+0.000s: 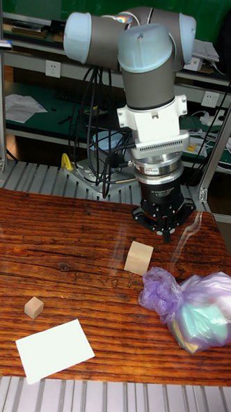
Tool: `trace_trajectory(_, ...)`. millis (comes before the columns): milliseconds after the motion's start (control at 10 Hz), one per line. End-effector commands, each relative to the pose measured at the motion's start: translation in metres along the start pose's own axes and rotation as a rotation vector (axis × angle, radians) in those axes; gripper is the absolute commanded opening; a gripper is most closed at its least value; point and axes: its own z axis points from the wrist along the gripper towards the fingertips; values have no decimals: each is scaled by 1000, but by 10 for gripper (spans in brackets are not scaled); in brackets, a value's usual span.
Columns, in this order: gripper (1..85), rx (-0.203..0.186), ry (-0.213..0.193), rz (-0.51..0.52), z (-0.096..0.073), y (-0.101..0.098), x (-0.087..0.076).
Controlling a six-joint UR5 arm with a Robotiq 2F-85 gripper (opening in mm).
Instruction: Pick up a bag of things
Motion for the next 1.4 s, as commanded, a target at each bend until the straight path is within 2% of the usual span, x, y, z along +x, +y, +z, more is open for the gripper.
trace_trajectory(0, 13, -2, -9, -2, 4, 2, 1)
trace_trajectory(100, 13, 6, -18, 0, 12, 2, 2)
trace_trajectory(200, 13, 10, -12, 1, 11, 2, 2)
trace_trajectory(500, 13, -16, -11, 0, 11, 8, 2)
trace_trajectory(700, 13, -5, 2, -11, 11, 6, 5)
trace_trajectory(800, 13, -31, 81, 1, 10, 12, 26)
trace_trajectory(900, 13, -35, 143, 1, 8, 13, 42)
trace_trajectory(1000, 13, -58, 156, -10, 7, 19, 45)
trace_trajectory(1100, 13, -88, 146, -18, 7, 27, 43)
trace_trajectory(1300, 13, -83, 121, -23, 8, 25, 37)
